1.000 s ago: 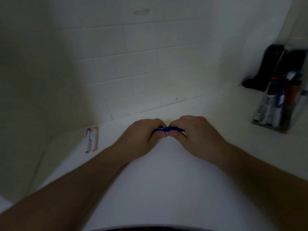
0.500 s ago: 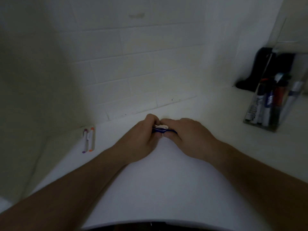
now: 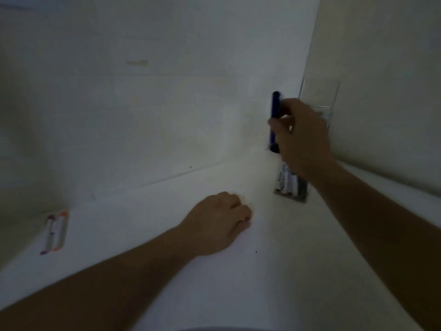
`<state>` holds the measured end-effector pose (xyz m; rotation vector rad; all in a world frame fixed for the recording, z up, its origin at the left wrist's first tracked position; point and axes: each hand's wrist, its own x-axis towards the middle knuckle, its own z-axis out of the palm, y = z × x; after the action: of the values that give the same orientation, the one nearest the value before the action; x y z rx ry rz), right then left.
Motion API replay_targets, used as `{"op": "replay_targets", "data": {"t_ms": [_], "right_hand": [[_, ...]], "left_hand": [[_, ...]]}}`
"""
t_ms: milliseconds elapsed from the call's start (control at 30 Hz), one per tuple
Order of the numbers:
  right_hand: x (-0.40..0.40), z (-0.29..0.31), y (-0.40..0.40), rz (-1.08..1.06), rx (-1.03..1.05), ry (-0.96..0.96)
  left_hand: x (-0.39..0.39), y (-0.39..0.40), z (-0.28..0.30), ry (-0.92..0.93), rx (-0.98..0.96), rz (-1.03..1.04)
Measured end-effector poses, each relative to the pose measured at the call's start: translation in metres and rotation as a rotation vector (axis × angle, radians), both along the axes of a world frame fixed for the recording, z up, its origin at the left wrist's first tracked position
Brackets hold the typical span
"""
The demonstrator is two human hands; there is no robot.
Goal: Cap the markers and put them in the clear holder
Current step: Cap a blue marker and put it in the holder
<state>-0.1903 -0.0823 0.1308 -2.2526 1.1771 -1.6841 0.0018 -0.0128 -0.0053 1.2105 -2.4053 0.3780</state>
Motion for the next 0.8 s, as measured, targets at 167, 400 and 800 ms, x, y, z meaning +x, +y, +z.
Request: {"op": "replay_targets", "data": {"t_ms": [167,400,800], "right_hand": [[-0.065,0.011,-0.011,-0.194,-0.032,0.059],[-0.088,-0.029,-0.034,-0.306,0.135,0.388],[-0.084,-0.056,-0.016,-0.362,0.042,0.398]], "left_hand": [[-0.061,-0.034,0.0,0.359,-0.01,0.076],[-0.072,-0.032,-0.009,0.392,0.002,0.065],[-0.073,-0.026,-0.007,0.373,0.034,0.008]]}}
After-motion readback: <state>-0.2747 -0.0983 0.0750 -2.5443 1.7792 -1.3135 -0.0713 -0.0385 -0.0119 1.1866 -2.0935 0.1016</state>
